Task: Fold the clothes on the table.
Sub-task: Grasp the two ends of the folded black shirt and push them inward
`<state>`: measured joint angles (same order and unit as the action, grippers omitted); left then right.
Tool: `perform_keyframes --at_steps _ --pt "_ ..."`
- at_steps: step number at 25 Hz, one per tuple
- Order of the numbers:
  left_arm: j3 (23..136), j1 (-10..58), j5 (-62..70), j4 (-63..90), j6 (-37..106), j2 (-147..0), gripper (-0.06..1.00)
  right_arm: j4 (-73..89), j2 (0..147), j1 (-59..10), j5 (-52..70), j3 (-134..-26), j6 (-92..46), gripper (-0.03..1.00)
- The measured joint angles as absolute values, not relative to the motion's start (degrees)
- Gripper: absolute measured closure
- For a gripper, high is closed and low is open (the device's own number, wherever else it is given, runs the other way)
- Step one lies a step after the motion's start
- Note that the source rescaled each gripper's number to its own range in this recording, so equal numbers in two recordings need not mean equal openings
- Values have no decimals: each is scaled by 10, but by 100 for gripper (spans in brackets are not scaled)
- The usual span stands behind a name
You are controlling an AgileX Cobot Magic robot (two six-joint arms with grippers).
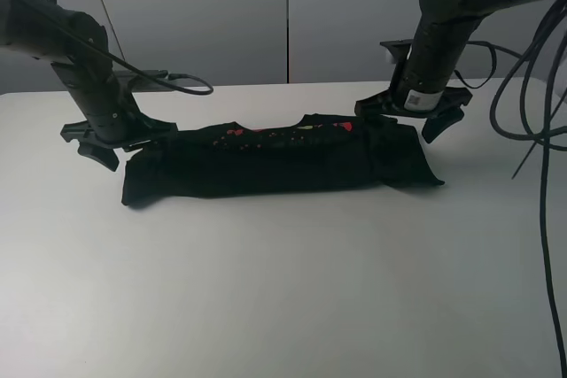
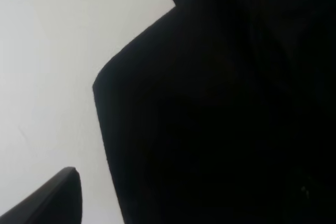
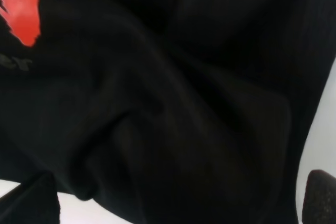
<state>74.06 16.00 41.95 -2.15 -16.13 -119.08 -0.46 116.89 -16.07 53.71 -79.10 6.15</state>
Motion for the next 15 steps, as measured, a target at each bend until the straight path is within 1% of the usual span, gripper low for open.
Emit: perform_keyframes --at_steps 5,15 --pt "744 160 416 -18 -161 -1217 -4 -5 1181 -161 541 -792 62 -3" --pt "745 159 417 -14 -160 -1219 -4 -9 1186 -161 547 -792 40 -3"
